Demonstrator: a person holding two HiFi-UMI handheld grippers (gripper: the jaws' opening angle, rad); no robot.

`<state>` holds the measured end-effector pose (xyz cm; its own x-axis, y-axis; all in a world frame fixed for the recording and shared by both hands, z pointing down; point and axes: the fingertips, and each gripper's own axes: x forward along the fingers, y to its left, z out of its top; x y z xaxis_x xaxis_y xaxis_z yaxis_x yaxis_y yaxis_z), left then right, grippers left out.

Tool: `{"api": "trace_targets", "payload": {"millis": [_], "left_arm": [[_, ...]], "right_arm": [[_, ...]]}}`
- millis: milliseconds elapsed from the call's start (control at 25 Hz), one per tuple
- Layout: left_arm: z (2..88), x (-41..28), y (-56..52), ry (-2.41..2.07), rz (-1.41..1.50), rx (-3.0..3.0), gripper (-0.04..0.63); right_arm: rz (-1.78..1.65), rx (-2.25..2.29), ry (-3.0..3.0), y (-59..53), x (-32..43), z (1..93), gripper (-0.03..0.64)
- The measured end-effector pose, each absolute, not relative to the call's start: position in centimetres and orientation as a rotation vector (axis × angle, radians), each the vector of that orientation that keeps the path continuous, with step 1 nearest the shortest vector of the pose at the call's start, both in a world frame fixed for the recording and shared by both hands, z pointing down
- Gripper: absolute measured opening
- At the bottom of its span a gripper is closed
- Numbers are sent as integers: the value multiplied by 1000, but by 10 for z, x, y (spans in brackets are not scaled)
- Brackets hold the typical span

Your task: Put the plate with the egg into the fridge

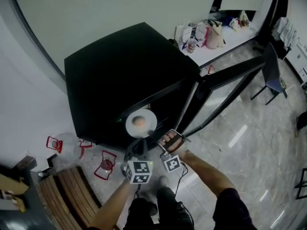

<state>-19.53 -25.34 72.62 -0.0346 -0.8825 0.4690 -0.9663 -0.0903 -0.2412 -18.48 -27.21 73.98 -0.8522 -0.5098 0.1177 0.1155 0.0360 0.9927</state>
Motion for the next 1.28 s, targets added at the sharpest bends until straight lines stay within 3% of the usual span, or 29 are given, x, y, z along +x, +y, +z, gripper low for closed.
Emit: {"api": "trace_targets", "payload": {"millis": [760,1280], "left_arm": [[822,-214,-286,-1812,928,1866,11],[821,-225,-284,-1744,818,1715,11]], "right_arm": [[-1812,293,-1940,-294,-217,800,14],[-1591,398,-2146,-291,-194,751,15]]}}
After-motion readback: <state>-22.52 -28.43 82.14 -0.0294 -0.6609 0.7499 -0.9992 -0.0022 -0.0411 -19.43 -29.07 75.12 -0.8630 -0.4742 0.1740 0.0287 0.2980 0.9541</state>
